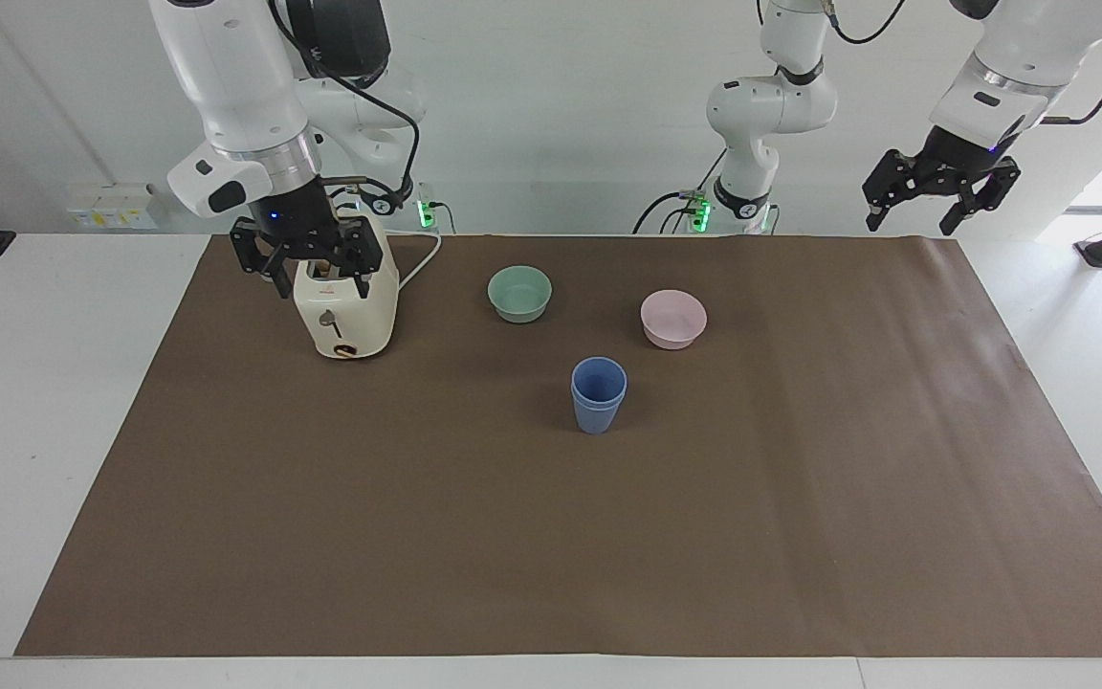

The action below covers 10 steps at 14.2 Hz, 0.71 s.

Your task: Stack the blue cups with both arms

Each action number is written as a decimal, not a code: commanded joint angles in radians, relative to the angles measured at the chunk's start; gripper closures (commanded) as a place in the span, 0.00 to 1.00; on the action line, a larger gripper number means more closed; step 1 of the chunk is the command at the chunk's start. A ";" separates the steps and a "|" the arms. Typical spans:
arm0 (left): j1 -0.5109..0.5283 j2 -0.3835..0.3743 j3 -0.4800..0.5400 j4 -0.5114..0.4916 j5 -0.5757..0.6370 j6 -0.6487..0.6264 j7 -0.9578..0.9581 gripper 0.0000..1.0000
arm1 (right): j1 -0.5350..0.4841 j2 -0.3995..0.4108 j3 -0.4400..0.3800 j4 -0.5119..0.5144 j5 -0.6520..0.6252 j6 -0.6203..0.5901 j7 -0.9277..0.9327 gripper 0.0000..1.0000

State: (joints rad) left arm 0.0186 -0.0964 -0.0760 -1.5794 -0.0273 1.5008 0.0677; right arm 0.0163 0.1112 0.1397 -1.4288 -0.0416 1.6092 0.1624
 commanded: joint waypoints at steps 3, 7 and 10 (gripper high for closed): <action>0.014 -0.011 -0.004 -0.008 -0.013 -0.007 0.007 0.00 | -0.052 -0.045 0.014 -0.018 -0.024 -0.038 -0.070 0.00; 0.014 -0.011 -0.004 -0.008 -0.013 -0.008 0.007 0.00 | -0.099 -0.053 0.014 -0.021 -0.007 -0.040 -0.092 0.00; 0.014 -0.011 -0.004 -0.008 -0.013 -0.007 0.009 0.00 | -0.130 -0.056 0.014 -0.021 -0.007 -0.054 -0.128 0.00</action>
State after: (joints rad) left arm 0.0186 -0.0964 -0.0760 -1.5794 -0.0274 1.5008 0.0677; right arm -0.0754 0.0761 0.1398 -1.4298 -0.0569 1.5669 0.0786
